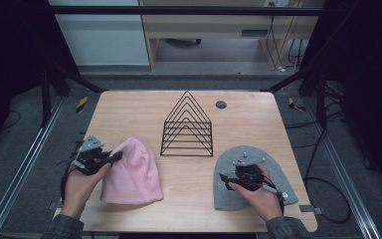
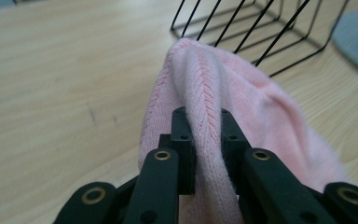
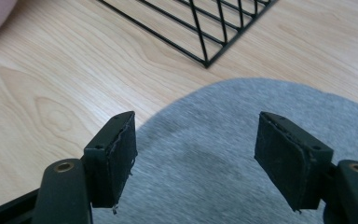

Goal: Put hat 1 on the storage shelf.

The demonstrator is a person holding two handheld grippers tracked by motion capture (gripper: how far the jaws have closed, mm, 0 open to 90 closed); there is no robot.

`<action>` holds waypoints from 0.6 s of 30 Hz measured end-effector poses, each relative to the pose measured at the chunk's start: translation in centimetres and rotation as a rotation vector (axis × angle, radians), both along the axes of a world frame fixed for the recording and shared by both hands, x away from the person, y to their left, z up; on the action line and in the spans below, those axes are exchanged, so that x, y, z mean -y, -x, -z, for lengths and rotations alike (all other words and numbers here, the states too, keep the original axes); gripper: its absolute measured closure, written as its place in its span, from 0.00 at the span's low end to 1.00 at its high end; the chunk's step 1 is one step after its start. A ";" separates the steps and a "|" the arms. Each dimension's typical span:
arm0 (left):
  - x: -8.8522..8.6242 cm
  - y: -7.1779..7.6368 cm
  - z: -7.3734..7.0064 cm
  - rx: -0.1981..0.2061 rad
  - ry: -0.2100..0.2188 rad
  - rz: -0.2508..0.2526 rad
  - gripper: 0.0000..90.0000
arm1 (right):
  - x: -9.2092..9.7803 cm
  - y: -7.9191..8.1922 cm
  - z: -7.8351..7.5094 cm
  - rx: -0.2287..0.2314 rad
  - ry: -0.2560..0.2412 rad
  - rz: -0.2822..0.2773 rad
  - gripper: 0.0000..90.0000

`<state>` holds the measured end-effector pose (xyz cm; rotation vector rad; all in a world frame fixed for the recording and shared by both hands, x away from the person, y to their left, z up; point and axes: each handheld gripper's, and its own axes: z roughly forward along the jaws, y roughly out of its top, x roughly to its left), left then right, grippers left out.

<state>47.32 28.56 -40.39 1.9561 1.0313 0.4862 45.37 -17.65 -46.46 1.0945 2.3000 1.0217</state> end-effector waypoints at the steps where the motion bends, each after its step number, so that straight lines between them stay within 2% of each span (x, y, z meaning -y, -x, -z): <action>1: 0.2 0.1 -0.8 0.013 -0.004 0.006 0.89 | -0.2 0.1 -0.3 0.000 0.005 -0.002 0.33; 6: 1.6 0.8 -5.2 0.089 -0.053 0.051 0.90 | -2.2 0.8 -1.9 0.020 0.013 -0.054 0.36; 8: 2.2 0.9 -6.9 0.105 -0.050 0.074 0.90 | -3.2 1.0 -2.6 0.027 0.005 -0.076 0.39; 13: 3.1 0.7 -9.2 0.127 -0.066 0.102 0.90 | -5.5 1.0 -4.2 0.028 0.001 -0.129 0.43; 18: 3.9 0.4 -10.7 0.135 -0.090 0.121 0.90 | -7.8 1.0 -5.6 0.040 -0.002 -0.181 0.46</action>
